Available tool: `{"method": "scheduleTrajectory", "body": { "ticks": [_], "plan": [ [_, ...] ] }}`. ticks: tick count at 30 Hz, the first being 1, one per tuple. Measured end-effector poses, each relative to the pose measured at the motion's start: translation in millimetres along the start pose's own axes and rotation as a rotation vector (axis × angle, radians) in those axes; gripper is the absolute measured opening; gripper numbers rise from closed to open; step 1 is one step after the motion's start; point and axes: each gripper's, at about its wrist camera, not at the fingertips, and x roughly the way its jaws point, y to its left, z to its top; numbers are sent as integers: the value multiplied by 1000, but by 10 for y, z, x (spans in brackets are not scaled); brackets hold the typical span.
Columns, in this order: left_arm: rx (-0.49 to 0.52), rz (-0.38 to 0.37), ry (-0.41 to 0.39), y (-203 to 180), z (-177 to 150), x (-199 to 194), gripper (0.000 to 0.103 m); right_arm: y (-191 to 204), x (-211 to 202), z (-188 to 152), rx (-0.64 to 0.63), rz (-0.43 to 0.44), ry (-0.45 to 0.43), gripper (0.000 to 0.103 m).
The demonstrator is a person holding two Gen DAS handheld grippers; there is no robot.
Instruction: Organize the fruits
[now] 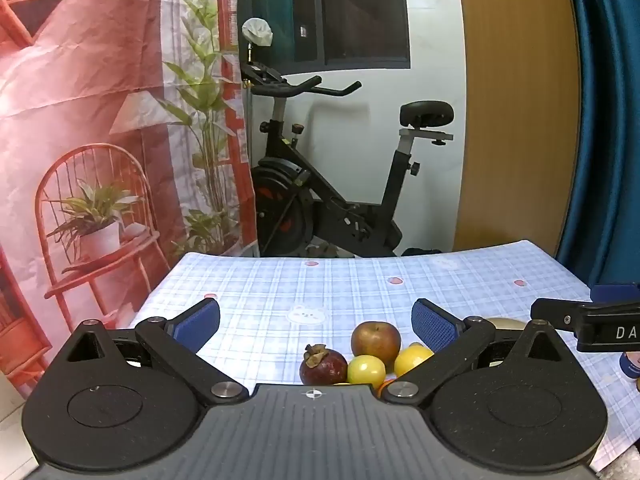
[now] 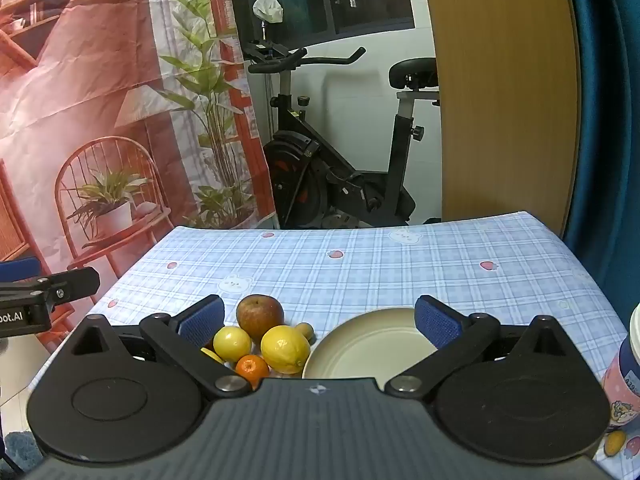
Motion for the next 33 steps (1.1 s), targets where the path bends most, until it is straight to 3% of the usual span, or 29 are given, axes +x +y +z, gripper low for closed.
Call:
{"method": "scheduleTrajectory", "body": {
  "ticks": [33],
  "plan": [
    [-7,-9,-8,6,-14,-18,103,-16,-3,8,4,-4,0,103]
  ]
}}
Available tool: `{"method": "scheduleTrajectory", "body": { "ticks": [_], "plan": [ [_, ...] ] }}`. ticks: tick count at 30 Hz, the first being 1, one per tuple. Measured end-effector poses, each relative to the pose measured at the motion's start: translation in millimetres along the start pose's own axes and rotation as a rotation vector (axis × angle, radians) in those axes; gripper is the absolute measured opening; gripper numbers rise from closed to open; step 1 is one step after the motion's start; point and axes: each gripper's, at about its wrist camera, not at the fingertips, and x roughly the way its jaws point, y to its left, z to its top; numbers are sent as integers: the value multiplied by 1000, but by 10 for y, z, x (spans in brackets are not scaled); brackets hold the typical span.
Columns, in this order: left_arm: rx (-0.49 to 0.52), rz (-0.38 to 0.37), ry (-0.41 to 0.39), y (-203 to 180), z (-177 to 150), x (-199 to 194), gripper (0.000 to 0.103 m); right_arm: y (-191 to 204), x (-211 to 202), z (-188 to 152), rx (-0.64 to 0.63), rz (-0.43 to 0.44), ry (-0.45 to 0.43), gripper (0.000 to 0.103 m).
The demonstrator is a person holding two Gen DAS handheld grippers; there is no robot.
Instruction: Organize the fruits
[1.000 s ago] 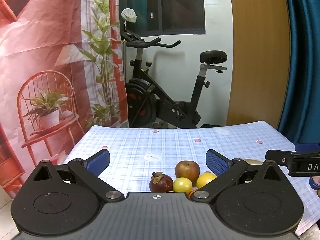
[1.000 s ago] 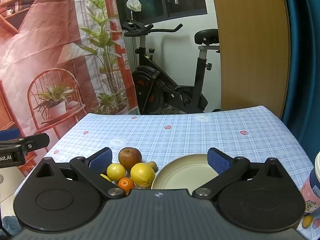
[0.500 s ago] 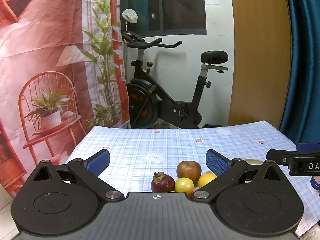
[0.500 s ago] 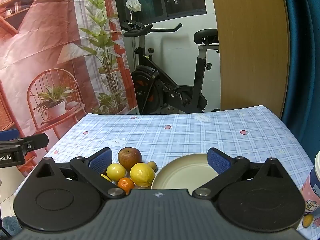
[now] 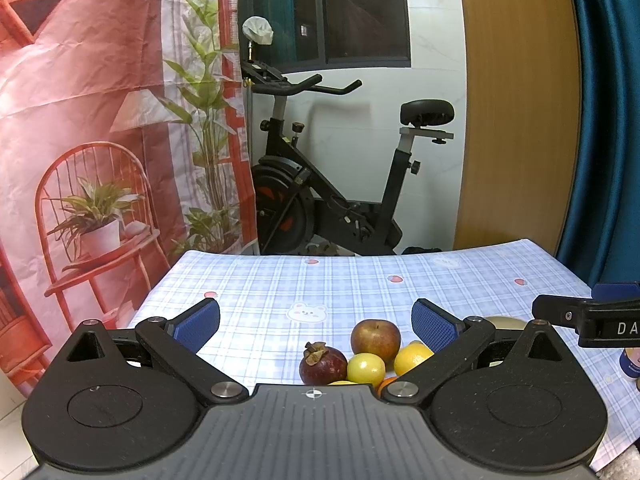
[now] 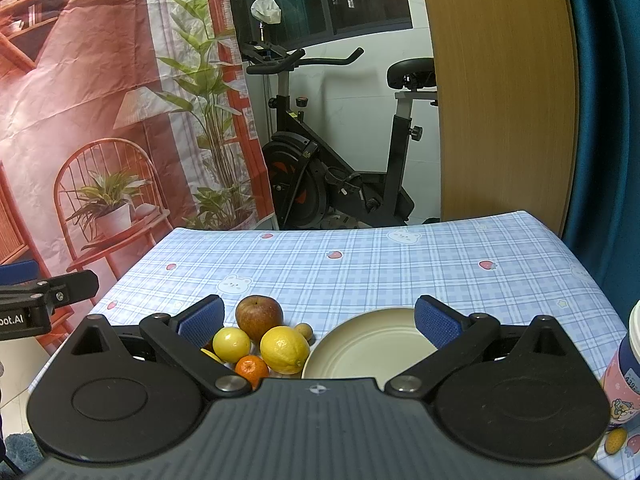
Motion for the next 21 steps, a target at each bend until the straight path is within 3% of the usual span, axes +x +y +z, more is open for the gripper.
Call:
{"method": "scheduleTrajectory", "body": {
  "ticks": [21],
  "plan": [
    [-7,-2,8,19,-1,27,103,6,9,21,-6,3,2,103]
  ]
}}
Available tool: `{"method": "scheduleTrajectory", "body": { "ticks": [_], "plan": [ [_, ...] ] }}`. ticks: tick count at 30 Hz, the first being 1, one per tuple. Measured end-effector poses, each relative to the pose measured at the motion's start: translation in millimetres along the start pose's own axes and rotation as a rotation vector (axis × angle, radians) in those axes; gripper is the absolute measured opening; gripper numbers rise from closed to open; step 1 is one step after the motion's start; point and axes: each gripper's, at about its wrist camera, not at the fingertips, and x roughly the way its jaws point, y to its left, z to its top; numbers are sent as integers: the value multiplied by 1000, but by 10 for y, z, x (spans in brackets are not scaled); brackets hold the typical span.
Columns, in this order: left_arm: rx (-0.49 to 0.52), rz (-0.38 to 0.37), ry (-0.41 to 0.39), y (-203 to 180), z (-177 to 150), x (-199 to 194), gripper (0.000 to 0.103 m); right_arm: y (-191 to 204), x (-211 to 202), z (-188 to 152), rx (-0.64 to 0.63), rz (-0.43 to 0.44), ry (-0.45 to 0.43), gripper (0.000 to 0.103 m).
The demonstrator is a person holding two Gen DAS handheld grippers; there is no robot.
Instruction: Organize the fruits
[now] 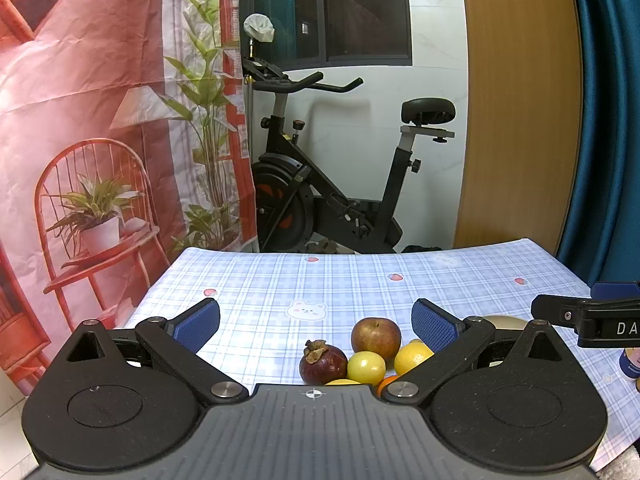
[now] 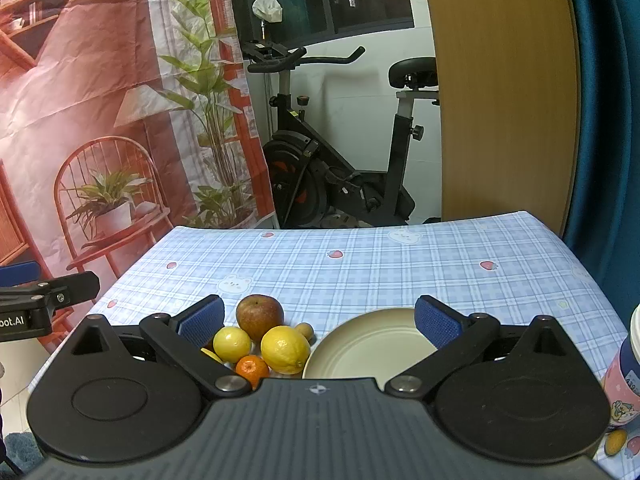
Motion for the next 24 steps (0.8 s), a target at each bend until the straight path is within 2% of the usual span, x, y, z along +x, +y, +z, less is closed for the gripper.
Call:
{"method": "scheduleTrajectory", "body": {
  "ticks": [24],
  "plan": [
    [-21,6,12,6,18,28,103,14,-1,6,-1,1,0,103]
  ]
}}
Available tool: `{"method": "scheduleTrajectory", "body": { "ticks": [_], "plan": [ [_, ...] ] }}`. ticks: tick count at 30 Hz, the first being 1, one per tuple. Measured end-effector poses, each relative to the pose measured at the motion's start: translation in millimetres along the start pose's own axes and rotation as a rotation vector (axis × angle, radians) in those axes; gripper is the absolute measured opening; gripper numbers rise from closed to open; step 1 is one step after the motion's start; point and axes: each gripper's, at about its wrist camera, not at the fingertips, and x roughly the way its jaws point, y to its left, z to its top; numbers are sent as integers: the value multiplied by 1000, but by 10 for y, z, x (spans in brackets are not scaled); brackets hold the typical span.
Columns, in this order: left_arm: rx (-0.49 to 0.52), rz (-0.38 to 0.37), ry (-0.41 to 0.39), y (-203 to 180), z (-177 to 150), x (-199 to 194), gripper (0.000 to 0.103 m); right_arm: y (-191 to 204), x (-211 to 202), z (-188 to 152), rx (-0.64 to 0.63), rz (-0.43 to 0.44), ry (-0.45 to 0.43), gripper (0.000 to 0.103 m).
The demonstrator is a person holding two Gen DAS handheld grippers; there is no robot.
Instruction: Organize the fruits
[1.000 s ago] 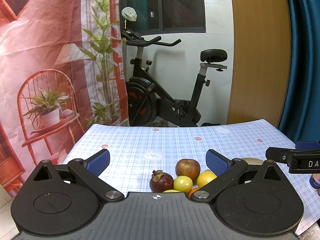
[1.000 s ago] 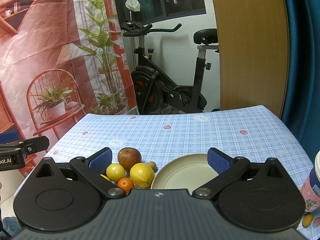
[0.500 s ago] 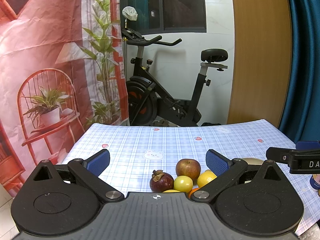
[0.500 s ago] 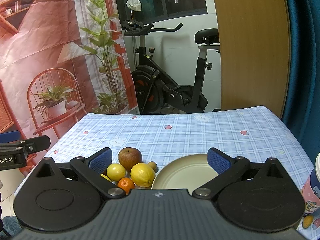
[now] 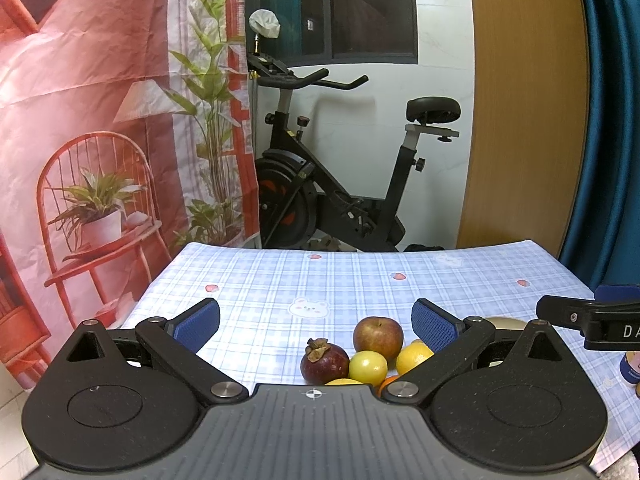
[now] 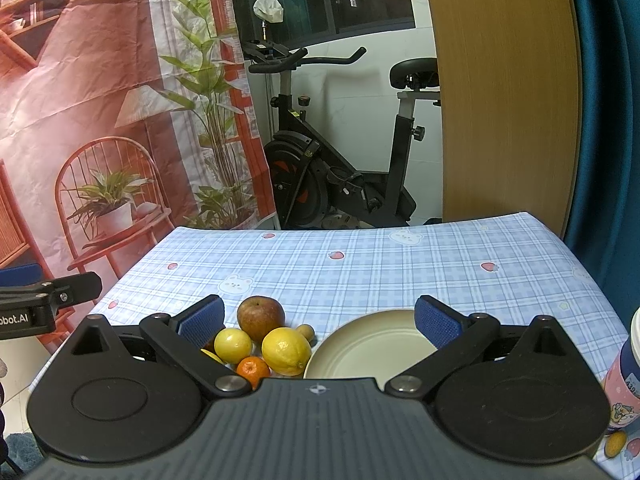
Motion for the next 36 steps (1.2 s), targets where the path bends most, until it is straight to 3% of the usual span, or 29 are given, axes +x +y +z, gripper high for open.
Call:
{"method": "scheduleTrajectory", "body": {
  "ticks": [14,18,23,36],
  "plan": [
    [-12,-8,-8,14,15,65,103,-11,46,-1,2,4,17,103],
    [-2,9,-36,8,52,161,103,-46,197,20,-15,41,26,103],
    [43,44,-66,-40,72,321,103,-131,416,65,-21,56,-9,103],
    [55,15,1,104,-68,795,102,-244,851,-42,-9,29,-101,103]
  ]
}}
